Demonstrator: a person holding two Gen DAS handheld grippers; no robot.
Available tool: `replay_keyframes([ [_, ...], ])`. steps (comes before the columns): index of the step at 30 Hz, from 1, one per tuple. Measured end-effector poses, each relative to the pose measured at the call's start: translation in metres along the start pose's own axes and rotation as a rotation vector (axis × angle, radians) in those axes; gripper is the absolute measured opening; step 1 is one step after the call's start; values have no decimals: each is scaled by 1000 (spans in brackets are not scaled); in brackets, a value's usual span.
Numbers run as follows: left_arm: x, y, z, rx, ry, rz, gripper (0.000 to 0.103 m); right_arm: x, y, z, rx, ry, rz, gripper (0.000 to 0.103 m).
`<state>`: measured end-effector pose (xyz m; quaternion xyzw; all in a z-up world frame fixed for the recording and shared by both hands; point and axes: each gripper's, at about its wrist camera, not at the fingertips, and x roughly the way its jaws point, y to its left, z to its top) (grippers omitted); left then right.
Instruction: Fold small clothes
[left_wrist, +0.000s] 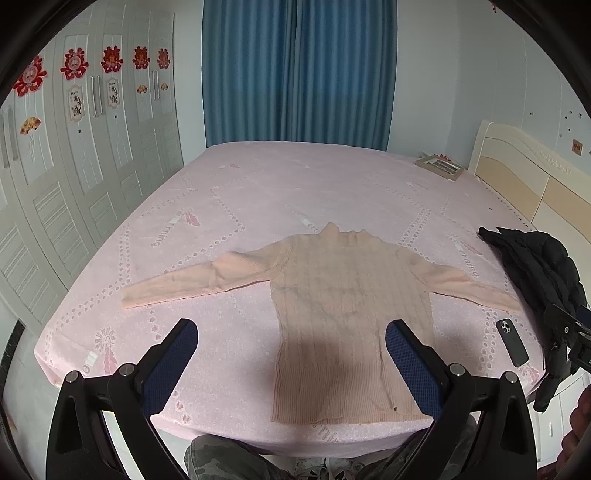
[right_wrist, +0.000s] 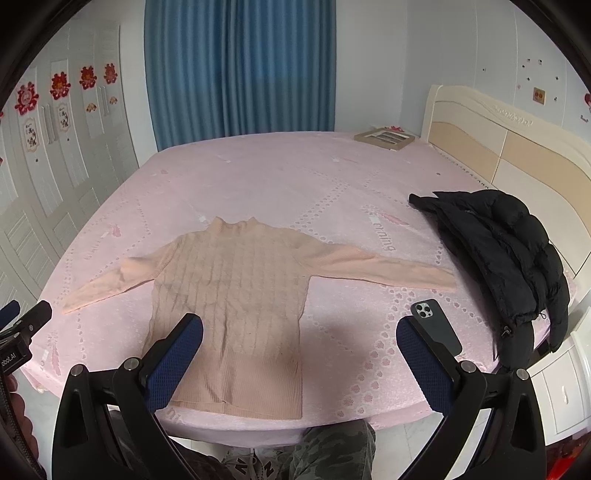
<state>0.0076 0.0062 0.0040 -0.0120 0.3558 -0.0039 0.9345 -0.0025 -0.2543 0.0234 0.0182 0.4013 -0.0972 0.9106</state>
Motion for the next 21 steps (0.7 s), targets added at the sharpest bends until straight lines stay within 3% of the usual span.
replay_keyframes([
  [21, -5, 3, -2, -6, -13, 0, 103, -4, 1, 0, 6, 0, 11, 102],
])
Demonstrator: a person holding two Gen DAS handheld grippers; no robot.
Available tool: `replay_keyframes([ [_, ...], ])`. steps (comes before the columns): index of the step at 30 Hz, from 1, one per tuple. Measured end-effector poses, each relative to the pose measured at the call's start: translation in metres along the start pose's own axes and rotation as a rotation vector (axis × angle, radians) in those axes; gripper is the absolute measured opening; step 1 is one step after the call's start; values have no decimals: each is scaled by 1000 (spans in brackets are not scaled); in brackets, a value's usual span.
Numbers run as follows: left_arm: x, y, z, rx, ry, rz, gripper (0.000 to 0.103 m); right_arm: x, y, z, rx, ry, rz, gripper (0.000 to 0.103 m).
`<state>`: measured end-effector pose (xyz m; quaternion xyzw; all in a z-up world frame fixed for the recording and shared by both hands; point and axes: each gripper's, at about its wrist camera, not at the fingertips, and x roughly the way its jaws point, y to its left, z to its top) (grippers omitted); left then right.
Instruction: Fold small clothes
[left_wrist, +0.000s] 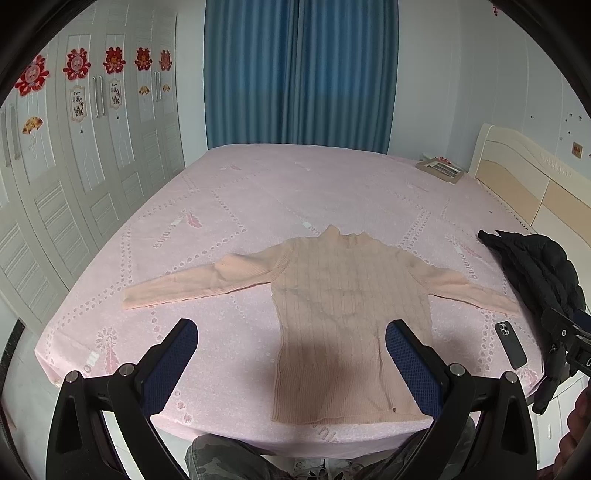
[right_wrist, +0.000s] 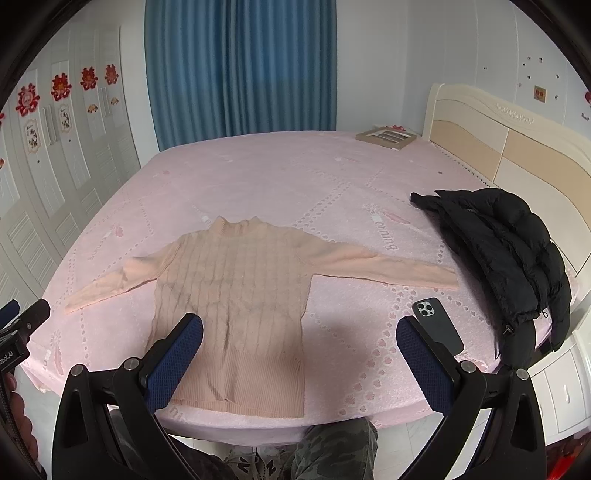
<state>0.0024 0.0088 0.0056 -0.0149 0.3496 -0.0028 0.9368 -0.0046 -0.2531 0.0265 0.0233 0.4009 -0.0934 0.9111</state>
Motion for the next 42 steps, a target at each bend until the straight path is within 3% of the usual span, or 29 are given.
replay_keyframes([
  [28, -1, -4, -1, 12, 1, -4, 103, 0, -5, -3, 10, -1, 3, 103],
  [42, 19, 8, -2, -34, 34, -19, 102, 15, 2, -2, 3, 28, -3, 103],
])
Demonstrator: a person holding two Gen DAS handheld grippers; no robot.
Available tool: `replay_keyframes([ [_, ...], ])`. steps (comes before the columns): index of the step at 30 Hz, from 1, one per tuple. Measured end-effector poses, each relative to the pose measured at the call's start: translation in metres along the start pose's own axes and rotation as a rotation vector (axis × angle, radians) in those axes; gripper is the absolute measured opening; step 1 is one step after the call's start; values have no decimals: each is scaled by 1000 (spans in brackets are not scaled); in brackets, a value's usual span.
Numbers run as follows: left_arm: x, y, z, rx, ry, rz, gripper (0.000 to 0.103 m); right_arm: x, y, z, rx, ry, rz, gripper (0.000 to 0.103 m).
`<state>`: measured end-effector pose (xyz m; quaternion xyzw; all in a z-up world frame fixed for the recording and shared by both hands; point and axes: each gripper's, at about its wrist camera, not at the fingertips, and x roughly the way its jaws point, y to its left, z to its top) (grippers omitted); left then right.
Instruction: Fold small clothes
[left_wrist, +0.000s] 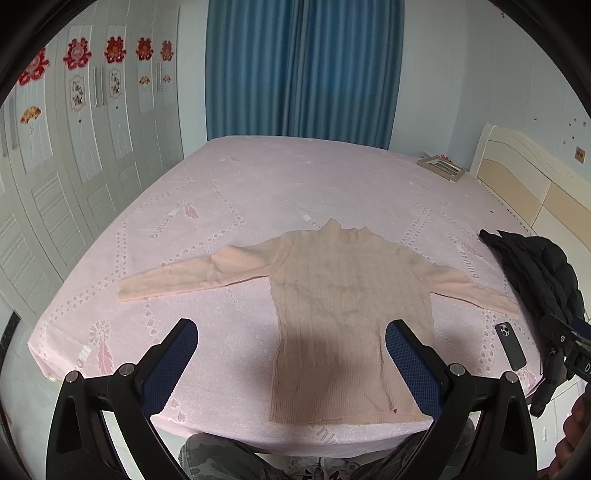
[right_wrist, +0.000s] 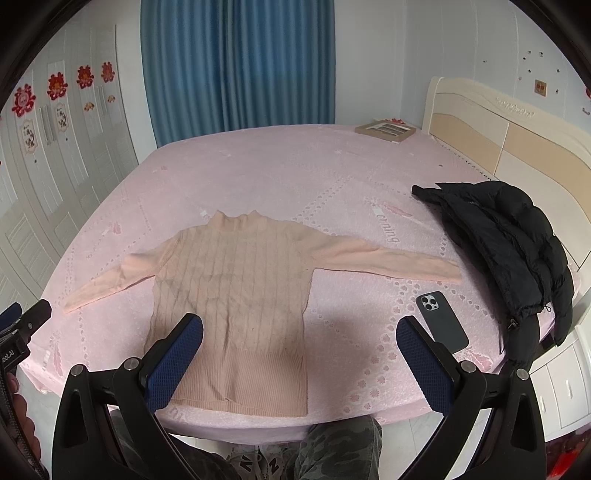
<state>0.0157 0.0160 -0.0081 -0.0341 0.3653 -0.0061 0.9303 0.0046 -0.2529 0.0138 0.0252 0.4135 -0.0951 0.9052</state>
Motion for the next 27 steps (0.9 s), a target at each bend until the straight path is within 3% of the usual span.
replay_keyframes([
  [6, 20, 10, -2, -28, 25, -8, 102, 14, 7, 1, -4, 17, 10, 103],
  [13, 73, 37, -17, -115, 110, -11, 102, 54, 21, -10, -21, 63, 24, 102],
  [19, 140, 78, -40, -208, 209, -7, 99, 95, 25, -20, 6, 71, 67, 102],
  [24, 194, 127, -47, -276, 258, 28, 98, 134, 27, -22, 27, 97, 80, 103],
  [27, 217, 164, -48, -361, 248, 66, 93, 160, 27, -23, 45, 121, 76, 102],
])
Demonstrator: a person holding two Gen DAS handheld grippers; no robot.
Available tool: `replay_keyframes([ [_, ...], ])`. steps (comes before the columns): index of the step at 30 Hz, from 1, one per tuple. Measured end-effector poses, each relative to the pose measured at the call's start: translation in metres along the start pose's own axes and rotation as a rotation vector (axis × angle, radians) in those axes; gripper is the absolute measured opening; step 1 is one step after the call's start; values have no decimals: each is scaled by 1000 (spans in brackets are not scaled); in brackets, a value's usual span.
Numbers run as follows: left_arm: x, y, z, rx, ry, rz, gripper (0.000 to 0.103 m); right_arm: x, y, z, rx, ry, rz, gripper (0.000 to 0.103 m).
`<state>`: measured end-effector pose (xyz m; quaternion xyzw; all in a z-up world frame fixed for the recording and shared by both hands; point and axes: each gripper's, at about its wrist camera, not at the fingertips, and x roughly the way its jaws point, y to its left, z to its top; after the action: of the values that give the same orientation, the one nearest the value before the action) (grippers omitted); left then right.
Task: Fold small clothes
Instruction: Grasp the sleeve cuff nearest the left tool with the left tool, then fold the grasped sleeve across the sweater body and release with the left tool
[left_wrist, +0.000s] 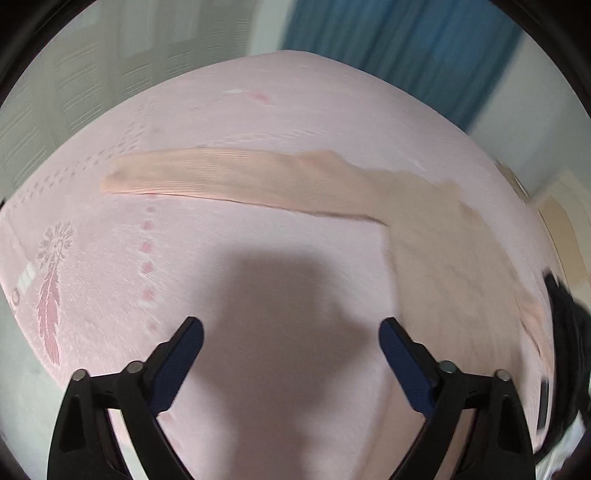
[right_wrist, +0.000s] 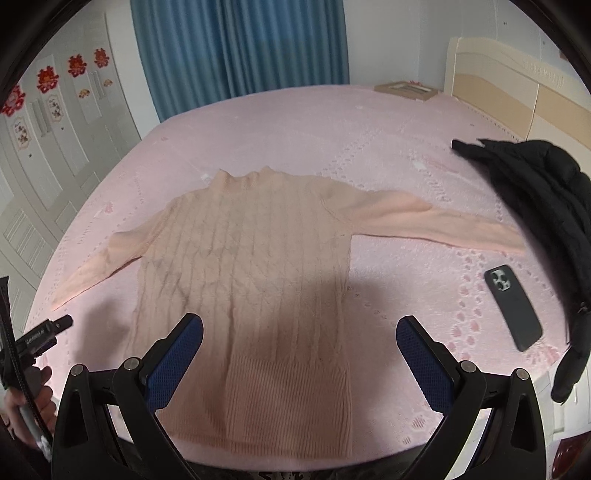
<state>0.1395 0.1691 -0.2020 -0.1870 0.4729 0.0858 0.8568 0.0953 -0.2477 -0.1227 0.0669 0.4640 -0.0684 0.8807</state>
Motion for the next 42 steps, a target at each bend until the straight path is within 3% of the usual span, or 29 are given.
replay_keyframes([
  [5, 35, 66, 34, -195, -41, -22, 93, 32, -2, 2, 26, 28, 10, 98],
  [8, 46, 100, 50, -288, -101, -13, 91, 47, -1, 3, 30, 68, 30, 90],
  [10, 55, 123, 60, -361, -126, -27, 82, 55, -1, 3, 27, 80, 39, 85],
  [12, 69, 144, 65, -408, -118, -42, 62, 59, -1, 3, 19, 81, 43, 80],
  [14, 81, 166, 71, -475, -138, -68, 49, 61, -1, 4, 13, 77, 30, 80],
  [18, 95, 192, 83, -565, -177, -112, 40, 67, -4, 9, 37, 77, 15, 80],
  [20, 100, 192, 90, -569, -181, -90, 32, 68, -6, 10, 52, 79, 21, 80],
  [23, 102, 184, 99, -517, -174, 4, 10, 69, -10, 12, 67, 76, 4, 80],
  [27, 83, 158, 112, -400, -189, 71, 10, 70, -17, 14, 78, 69, 0, 80],
  [33, 25, 76, 156, -193, -274, 70, 9, 64, -27, 15, 58, 50, -3, 79],
  [36, 5, 3, 167, -25, -311, 83, 9, 49, -40, 15, 55, 25, -4, 79],
  [42, -12, -163, 168, 180, -315, -73, 9, 19, -75, 12, 88, -14, -24, 79],
])
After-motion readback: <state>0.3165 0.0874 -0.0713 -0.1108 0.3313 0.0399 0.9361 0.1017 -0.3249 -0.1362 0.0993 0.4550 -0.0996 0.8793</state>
